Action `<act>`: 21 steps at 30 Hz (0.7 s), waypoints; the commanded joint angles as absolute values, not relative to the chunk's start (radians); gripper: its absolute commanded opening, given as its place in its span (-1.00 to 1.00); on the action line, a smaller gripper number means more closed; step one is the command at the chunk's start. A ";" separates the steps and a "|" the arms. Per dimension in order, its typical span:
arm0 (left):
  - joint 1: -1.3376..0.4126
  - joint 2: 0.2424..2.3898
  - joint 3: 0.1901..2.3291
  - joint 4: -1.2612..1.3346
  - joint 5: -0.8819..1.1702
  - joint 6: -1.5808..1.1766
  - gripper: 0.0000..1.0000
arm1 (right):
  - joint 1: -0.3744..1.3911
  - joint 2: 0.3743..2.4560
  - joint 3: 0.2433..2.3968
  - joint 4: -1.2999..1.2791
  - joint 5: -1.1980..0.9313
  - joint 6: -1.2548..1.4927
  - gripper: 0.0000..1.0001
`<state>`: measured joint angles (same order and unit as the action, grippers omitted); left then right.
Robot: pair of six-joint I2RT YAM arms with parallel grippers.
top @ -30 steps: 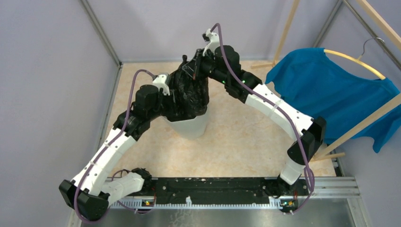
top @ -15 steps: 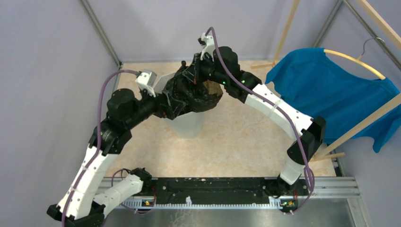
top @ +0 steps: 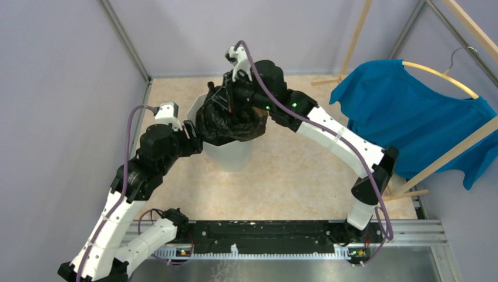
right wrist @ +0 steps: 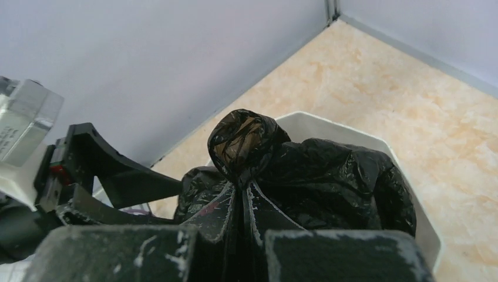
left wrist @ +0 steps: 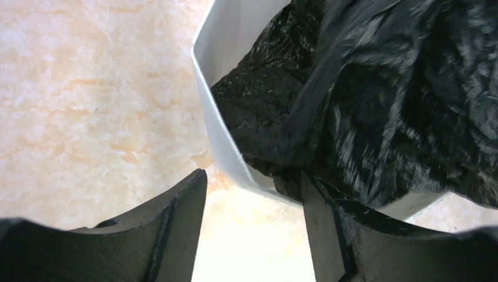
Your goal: Put the trash bags into the trash bin
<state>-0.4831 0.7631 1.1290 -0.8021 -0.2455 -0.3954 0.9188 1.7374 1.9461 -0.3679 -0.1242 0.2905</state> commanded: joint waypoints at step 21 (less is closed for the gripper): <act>-0.486 0.961 1.053 -0.439 0.276 -0.433 0.11 | 0.877 1.822 1.747 -0.303 0.070 0.345 -1.00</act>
